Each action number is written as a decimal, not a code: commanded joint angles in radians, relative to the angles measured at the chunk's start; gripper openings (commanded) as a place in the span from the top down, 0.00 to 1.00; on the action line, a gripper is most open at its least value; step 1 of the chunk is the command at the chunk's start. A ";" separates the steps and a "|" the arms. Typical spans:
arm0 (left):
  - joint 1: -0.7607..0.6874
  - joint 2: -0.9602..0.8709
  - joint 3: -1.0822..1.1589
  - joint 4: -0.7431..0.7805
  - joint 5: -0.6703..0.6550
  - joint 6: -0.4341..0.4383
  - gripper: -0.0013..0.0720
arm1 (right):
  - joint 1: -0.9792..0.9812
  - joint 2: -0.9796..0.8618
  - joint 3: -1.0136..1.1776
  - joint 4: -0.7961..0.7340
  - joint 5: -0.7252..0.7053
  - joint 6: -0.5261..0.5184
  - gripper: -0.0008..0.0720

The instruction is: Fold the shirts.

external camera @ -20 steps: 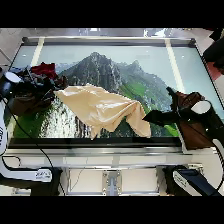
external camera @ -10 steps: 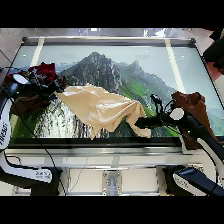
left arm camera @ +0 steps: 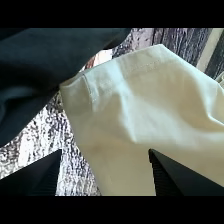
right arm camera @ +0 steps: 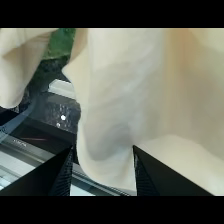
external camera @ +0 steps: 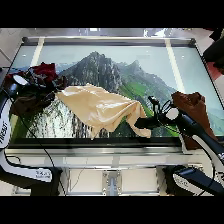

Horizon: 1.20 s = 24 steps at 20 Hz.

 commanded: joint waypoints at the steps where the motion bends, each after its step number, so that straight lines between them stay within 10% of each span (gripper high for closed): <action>1: 0.006 -0.027 0.000 0.036 0.021 -0.010 0.14 | 0.001 -0.003 0.006 0.002 -0.003 0.001 0.42; 8: -0.029 -0.108 0.000 -0.073 0.151 -0.009 0.19 | 0.001 -0.003 0.047 0.023 -0.002 0.002 0.42; 9: -0.030 -0.113 0.000 -0.076 0.156 -0.009 0.27 | 0.001 -0.003 0.053 0.024 -0.002 0.002 0.42; 12: -0.033 -0.115 0.002 -0.076 0.158 -0.002 0.93 | 0.001 -0.003 0.069 0.023 -0.002 0.002 0.42; 18: -0.032 -0.115 0.002 -0.076 0.155 0.036 0.97 | 0.001 -0.002 0.087 -0.083 0.000 0.002 0.41; 20: -0.032 -0.115 0.002 -0.076 0.154 0.036 0.97 | 0.004 -0.007 0.087 -0.082 0.005 0.002 0.20; 24: -0.032 -0.115 0.002 -0.076 0.145 0.036 0.97 | 0.004 -0.046 0.087 -0.067 -0.036 0.002 0.16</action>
